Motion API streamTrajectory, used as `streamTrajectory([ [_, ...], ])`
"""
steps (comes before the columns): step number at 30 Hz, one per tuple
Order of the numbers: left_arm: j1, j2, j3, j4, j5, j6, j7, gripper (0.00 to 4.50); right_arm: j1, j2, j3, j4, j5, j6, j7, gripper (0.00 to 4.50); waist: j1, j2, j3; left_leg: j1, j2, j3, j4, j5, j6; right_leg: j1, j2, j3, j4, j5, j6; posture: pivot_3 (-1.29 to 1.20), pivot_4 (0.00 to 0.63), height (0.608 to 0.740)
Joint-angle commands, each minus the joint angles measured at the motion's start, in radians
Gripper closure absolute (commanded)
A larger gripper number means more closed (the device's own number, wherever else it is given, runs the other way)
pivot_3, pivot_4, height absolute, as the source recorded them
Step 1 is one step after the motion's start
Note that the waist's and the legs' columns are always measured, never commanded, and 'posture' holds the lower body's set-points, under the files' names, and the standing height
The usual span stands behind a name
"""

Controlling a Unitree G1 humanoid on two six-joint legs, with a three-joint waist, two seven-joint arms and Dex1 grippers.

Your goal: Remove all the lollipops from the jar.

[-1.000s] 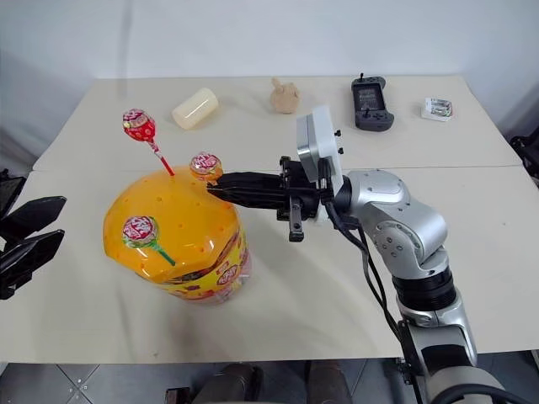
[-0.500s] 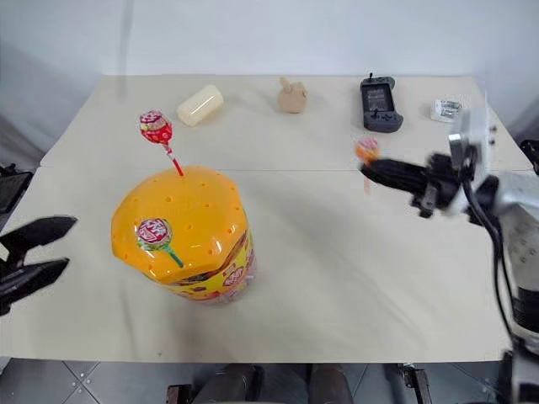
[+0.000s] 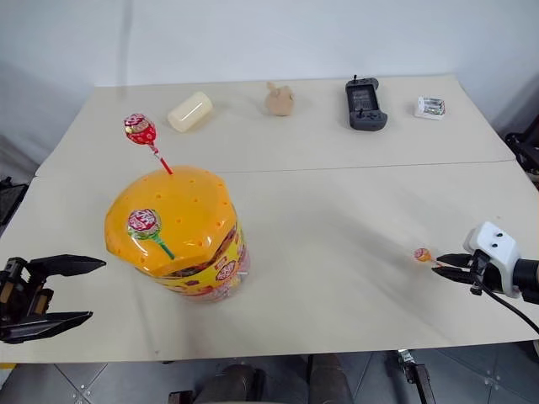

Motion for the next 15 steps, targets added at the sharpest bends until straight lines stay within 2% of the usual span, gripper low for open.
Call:
streamTrajectory([
  [1, -0.012, -0.005, 0.006, -0.008, -0.011, -0.019, 0.003, 1.45, -0.029, 0.043, -0.066, -0.067, 0.158, -0.037, 0.148, 1.73, -0.001, 0.000, 0.000, 0.000, 0.003, 0.000, 0.000, -0.001, -0.001, 0.000, 0.003, 0.000, -0.001, 0.000, -0.001, 0.00, 0.150, 0.740],
  [3, -0.019, -0.010, 0.008, 0.002, -0.019, -0.014, 0.014, 1.45, -0.058, 0.079, -0.089, -0.134, 0.256, -0.031, 0.208, 1.22, -0.001, 0.000, 0.000, 0.000, 0.004, 0.001, 0.000, -0.001, -0.002, -0.001, 0.004, 0.000, -0.001, 0.000, -0.001, 0.00, 0.150, 0.740],
  [6, -0.035, -0.029, 0.019, 0.030, -0.036, 0.002, 0.071, 1.45, -0.153, 0.140, -0.061, -0.320, 0.385, 0.041, 0.205, 1.22, -0.003, 0.003, 0.002, -0.001, 0.006, 0.003, 0.000, -0.002, -0.003, -0.003, 0.006, 0.003, 0.000, 0.001, -0.002, 0.00, 0.150, 0.740],
  [10, -0.046, -0.056, 0.051, 0.097, -0.043, 0.006, 0.131, 1.45, -0.316, 0.243, 0.030, -0.561, 0.539, 0.181, 0.111, 1.22, 0.002, 0.003, 0.002, -0.001, 0.007, 0.002, 0.000, -0.002, -0.004, -0.003, 0.006, 0.002, 0.000, 0.001, -0.003, 0.00, 0.150, 0.740],
  [15, 0.014, -0.066, 0.106, 0.138, -0.035, 0.005, 0.130, 1.45, -0.508, 0.356, 0.196, -0.704, 0.570, 0.280, 0.059, 1.22, 0.003, 0.002, 0.002, -0.003, 0.008, 0.001, 0.000, -0.003, -0.004, -0.005, 0.007, 0.002, -0.003, 0.001, -0.003, 0.00, 0.150, 0.740],
])
